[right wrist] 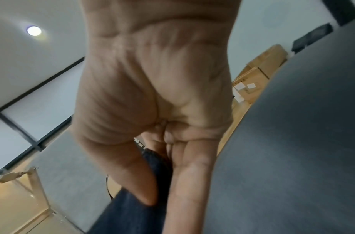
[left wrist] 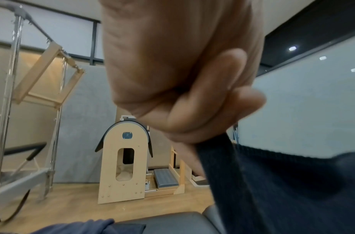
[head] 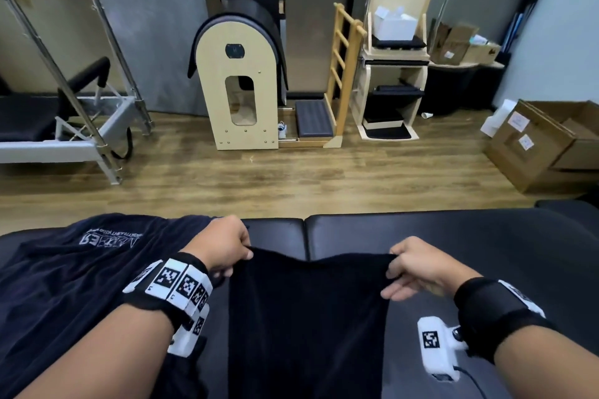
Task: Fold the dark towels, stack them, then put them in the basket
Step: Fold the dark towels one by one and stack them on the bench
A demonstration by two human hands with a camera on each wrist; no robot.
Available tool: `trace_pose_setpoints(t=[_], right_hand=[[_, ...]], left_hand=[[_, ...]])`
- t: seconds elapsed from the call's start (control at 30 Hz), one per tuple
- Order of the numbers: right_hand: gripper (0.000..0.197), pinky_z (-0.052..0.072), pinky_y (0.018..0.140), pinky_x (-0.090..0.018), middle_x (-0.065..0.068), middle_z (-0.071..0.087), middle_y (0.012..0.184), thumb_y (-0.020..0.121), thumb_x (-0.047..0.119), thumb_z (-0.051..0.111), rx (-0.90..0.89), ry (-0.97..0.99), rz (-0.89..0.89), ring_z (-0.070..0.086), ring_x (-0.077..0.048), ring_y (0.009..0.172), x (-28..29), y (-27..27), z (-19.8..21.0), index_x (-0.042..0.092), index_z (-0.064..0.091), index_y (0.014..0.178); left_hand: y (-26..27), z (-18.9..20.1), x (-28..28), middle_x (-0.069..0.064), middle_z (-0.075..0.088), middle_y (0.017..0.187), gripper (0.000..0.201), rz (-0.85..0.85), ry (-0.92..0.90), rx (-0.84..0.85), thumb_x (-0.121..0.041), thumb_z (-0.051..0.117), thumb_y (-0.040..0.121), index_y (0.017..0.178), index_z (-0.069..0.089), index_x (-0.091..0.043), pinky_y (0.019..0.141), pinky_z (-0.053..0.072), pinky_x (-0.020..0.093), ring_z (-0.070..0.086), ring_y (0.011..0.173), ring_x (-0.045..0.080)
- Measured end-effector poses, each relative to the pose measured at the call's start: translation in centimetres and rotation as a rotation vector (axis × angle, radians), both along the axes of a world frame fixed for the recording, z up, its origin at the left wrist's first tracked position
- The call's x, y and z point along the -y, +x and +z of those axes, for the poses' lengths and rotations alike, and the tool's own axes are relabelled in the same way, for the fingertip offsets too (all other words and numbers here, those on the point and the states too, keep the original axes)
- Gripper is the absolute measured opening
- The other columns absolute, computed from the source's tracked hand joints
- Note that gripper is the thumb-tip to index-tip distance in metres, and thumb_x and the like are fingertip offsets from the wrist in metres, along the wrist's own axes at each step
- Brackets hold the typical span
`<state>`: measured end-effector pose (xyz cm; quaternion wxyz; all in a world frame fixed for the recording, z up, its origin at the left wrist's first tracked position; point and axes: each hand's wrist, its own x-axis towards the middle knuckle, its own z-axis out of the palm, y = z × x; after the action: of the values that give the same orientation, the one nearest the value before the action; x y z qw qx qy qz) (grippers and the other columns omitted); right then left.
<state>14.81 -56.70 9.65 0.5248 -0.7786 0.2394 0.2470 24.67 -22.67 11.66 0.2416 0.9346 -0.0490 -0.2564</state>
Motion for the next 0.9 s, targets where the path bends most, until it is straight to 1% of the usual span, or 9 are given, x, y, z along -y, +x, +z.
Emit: trace_pose_setpoints(t=[0.13,0.23,0.3,0.4,0.47,0.57,0.7,0.8,0.9], right_hand=[[0.016,0.061,0.049,-0.039,-0.019,0.049,0.092,0.093,-0.011,0.057,-0.029,-0.058,-0.025,0.075,-0.045,0.078,-0.6,2.4,1.2,0.003,0.047,0.091],[0.009,0.062,0.069,-0.051,-0.025,0.063,0.092,0.096,-0.011,0.051,0.117,-0.111,-0.232,0.074,-0.046,0.082,-0.5,6.1,3.1,-0.004,0.051,0.102],[0.012,0.060,0.079,-0.058,-0.032,0.068,0.096,0.091,-0.004,0.062,0.400,-0.124,-0.395,0.074,-0.042,0.081,-0.2,9.7,6.4,0.005,0.058,0.084],[0.007,0.062,0.078,-0.051,-0.006,0.073,0.084,0.073,0.026,0.072,0.904,-0.306,-0.499,0.073,-0.027,0.080,1.1,13.5,13.9,0.025,0.067,0.068],[0.008,0.061,0.084,-0.041,0.007,0.074,0.085,0.077,0.025,0.073,1.140,-0.376,-0.517,0.072,-0.016,0.086,1.1,13.5,20.2,0.029,0.069,0.070],[0.020,0.058,0.090,-0.028,0.003,0.075,0.095,0.083,0.005,0.071,1.364,-0.418,-0.514,0.072,-0.010,0.094,0.8,10.9,25.2,0.021,0.064,0.073],[0.029,0.057,0.092,-0.030,0.005,0.076,0.097,0.083,0.002,0.071,1.316,-0.511,-0.441,0.072,-0.010,0.096,2.4,6.7,23.6,0.027,0.062,0.070],[0.022,0.058,0.091,-0.031,0.004,0.076,0.097,0.083,0.001,0.075,1.175,-0.512,-0.388,0.071,-0.006,0.089,3.9,2.5,19.9,0.017,0.064,0.073],[0.026,0.059,0.090,-0.042,0.007,0.077,0.092,0.080,0.000,0.078,1.038,-0.556,-0.340,0.073,-0.016,0.089,5.1,-1.7,14.7,0.017,0.062,0.067]], left_hand=[[3.4,0.2,0.1,0.018,0.068,0.078,0.010,0.106,-0.159,-0.037,0.003,0.063,0.092,0.083,0.060,0.002,0.053,0.060,0.039,0.073,0.060,0.034],[6.5,3.0,1.2,0.008,0.064,0.064,0.030,0.071,-0.111,0.243,-0.006,0.072,0.087,0.059,0.061,-0.005,0.065,0.059,0.033,0.072,0.068,0.030],[8.0,7.4,2.3,0.007,0.065,0.067,0.024,0.038,-0.074,0.485,-0.015,0.070,0.090,0.067,0.069,-0.009,0.079,0.052,0.033,0.066,0.081,0.032],[10.2,14.6,2.8,0.013,0.074,0.096,0.017,0.050,-0.187,0.829,-0.016,0.064,0.093,0.094,0.078,-0.007,0.091,0.048,0.035,0.065,0.100,0.035],[10.9,19.4,2.4,0.011,0.075,0.110,0.018,0.051,-0.274,1.029,-0.013,0.063,0.091,0.099,0.078,-0.007,0.097,0.043,0.032,0.065,0.110,0.031],[10.5,23.1,1.9,0.011,0.074,0.114,0.021,0.033,-0.386,1.261,-0.007,0.065,0.087,0.104,0.077,-0.005,0.100,0.044,0.030,0.067,0.112,0.029],[7.6,21.5,2.4,0.012,0.075,0.108,0.023,-0.093,-0.407,1.328,-0.004,0.067,0.086,0.108,0.073,-0.005,0.094,0.054,0.040,0.070,0.102,0.031],[4.2,17.9,2.9,0.012,0.076,0.099,0.014,-0.184,-0.356,1.272,-0.002,0.068,0.086,0.098,0.073,-0.006,0.080,0.058,0.044,0.071,0.089,0.033],[0.7,13.0,3.3,0.008,0.075,0.091,0.010,-0.223,-0.239,1.152,-0.007,0.068,0.086,0.095,0.071,-0.012,0.073,0.058,0.042,0.071,0.083,0.030]])
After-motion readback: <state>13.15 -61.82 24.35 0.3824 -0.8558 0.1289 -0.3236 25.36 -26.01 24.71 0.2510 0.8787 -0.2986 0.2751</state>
